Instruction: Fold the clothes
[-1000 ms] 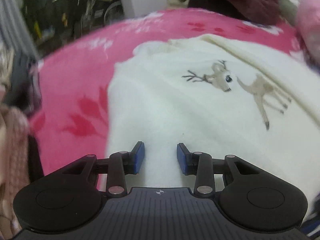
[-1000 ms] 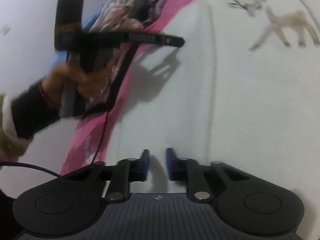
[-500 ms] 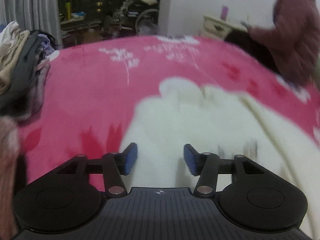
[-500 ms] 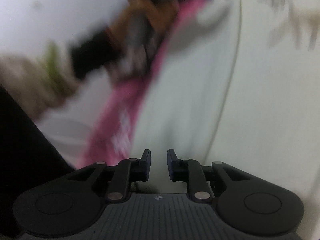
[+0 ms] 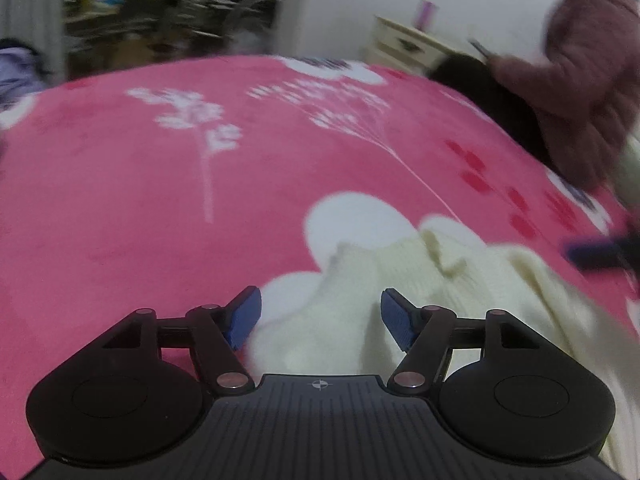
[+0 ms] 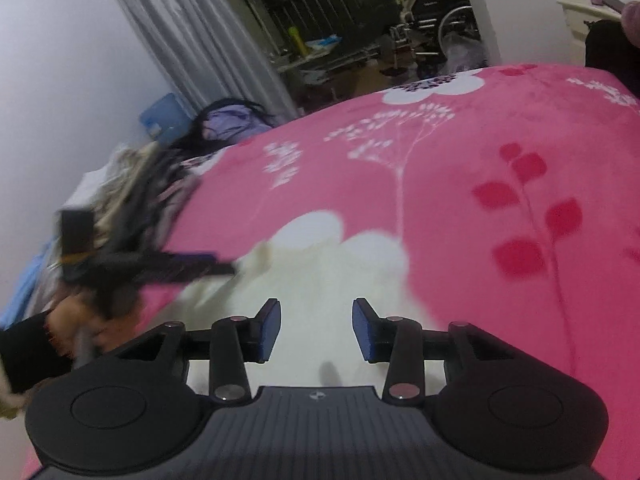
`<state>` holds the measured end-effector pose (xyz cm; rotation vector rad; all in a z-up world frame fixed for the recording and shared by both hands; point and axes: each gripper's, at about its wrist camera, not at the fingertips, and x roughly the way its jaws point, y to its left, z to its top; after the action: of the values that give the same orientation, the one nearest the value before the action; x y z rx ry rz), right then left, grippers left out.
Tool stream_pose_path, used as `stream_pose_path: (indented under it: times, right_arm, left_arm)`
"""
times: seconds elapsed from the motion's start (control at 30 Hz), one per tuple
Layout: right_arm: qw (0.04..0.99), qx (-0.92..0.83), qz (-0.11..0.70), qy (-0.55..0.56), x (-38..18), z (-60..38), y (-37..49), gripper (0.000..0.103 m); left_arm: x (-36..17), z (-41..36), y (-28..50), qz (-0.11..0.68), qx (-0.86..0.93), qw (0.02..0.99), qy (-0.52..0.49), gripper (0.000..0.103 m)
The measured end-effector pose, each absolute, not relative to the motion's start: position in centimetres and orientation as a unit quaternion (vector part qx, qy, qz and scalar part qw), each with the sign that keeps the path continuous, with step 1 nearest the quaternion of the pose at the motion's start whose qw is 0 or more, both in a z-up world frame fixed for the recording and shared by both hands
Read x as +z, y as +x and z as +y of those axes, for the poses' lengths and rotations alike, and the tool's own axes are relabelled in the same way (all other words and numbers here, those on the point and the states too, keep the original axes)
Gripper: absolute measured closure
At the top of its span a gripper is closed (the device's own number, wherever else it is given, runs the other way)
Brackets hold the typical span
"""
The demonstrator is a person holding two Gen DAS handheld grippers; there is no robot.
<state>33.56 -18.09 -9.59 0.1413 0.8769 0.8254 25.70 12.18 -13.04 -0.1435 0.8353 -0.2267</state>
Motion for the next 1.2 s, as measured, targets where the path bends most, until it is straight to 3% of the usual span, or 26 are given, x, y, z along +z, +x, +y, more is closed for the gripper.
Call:
stream_pose_path:
  times: [0.1,0.3,0.4,0.43,0.47,0.57,0.63,0.93,1.2]
  right_arm:
    - [0.808,0.389,0.440,0.050,-11.8,-16.7,36.7,0.051]
    - [0.770,0.391,0.504,0.023,-15.3,-14.8,39.3,0.050]
    - [0.762,0.410,0.501,-0.020,-15.3,-13.5,38.9,0.055]
    - [0.761,0.414,0.499,-0.036,-15.2,-13.2,38.7,0.061]
    - [0.760,0.416,0.497,-0.047,-15.1,-12.9,38.6,0.069]
    - [0.764,0.419,0.486,-0.071,-14.5,-12.7,38.1,0.085]
    - [0.772,0.419,0.472,-0.078,-13.7,-13.0,37.3,0.087]
    - [0.806,0.428,0.408,-0.029,-7.9,-16.6,32.9,0.088]
    - [0.827,0.442,0.348,0.024,-2.3,-22.1,22.7,0.088]
  left_arm:
    - [-13.8,12.5,26.3,0.418,-0.138,0.895,-0.068,0.036]
    - [-14.5,12.5,26.7,0.410,-0.166,0.895,-0.059,0.038]
    - [-14.5,12.0,26.8,0.394,-0.172,0.902,-0.044,0.058]
    - [-14.5,11.5,26.6,0.387,-0.176,0.905,-0.032,0.072]
    - [-14.4,11.1,26.4,0.379,-0.179,0.908,-0.019,0.079]
    - [-14.1,9.9,25.9,0.365,-0.179,0.914,0.016,0.092]
    - [-13.6,9.4,25.5,0.355,-0.174,0.918,0.030,0.096]
    - [-7.7,8.0,20.5,0.298,-0.184,0.937,0.018,0.099]
    - [-1.4,6.9,11.7,0.256,-0.226,0.940,-0.029,0.099]
